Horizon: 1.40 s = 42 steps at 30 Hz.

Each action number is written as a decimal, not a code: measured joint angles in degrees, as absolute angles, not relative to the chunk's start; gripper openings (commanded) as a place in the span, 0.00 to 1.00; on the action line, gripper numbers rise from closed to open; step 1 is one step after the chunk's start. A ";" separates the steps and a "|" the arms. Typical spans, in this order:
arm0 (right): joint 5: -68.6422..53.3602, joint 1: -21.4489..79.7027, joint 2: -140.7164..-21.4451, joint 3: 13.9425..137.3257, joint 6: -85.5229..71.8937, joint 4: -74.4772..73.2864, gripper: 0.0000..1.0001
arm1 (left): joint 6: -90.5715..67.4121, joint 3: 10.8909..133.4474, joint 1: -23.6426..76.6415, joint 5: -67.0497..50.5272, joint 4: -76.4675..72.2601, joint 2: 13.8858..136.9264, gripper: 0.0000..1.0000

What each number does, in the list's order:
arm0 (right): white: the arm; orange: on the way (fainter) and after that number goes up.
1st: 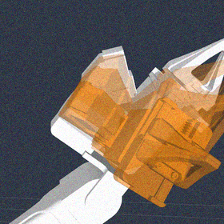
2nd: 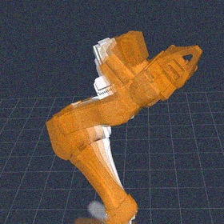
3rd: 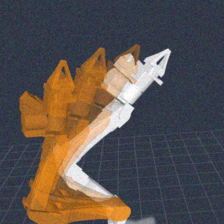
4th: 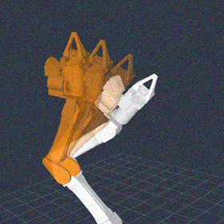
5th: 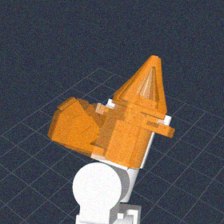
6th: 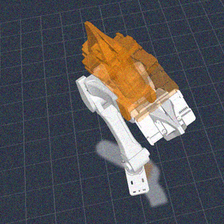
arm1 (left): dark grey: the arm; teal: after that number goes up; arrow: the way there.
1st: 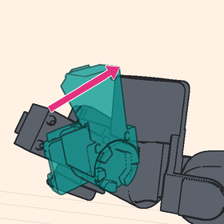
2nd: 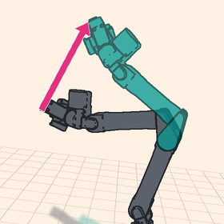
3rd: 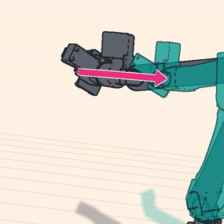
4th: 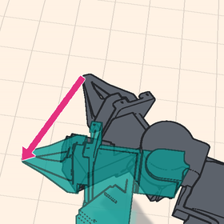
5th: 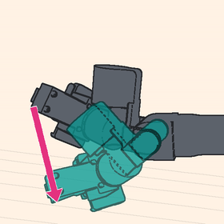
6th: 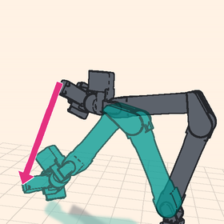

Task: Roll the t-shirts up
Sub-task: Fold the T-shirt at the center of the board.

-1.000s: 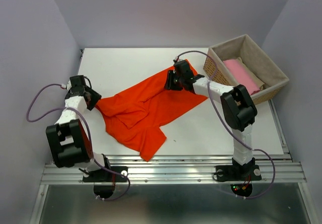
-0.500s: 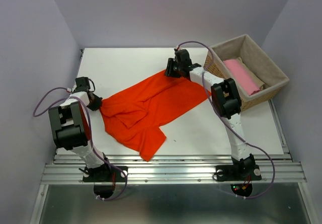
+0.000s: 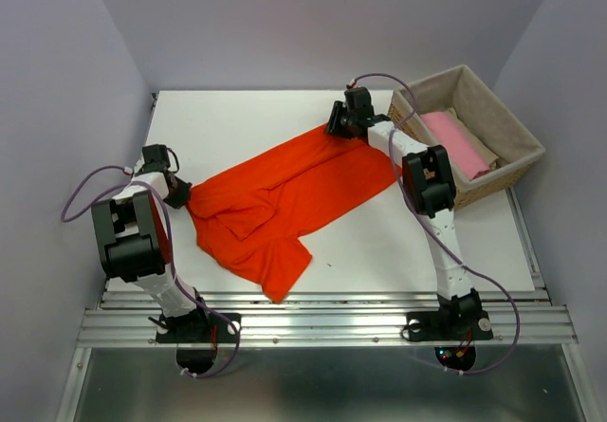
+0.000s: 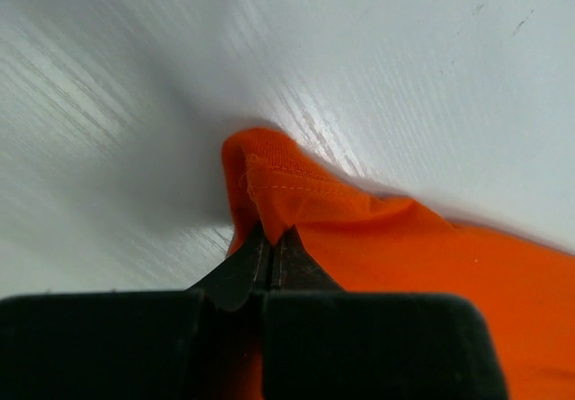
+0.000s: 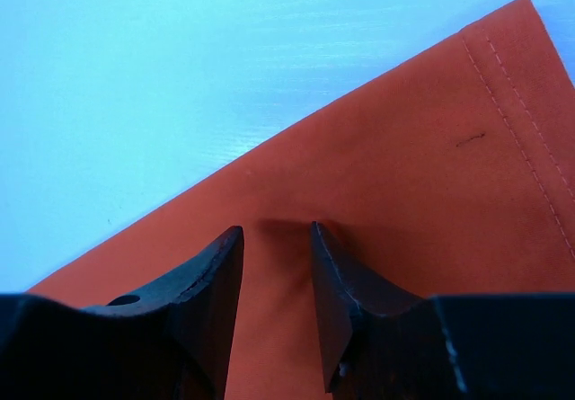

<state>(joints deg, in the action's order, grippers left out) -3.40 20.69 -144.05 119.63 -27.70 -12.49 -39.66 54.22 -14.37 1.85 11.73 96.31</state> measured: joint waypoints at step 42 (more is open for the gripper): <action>-19.75 49.89 -118.72 75.53 -57.23 12.21 0.58 | -33.69 55.96 -7.22 4.69 20.86 74.91 0.74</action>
<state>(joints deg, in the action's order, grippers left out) -19.75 49.89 -118.72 75.53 -57.23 12.21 -33.69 55.96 -7.22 4.69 20.86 74.91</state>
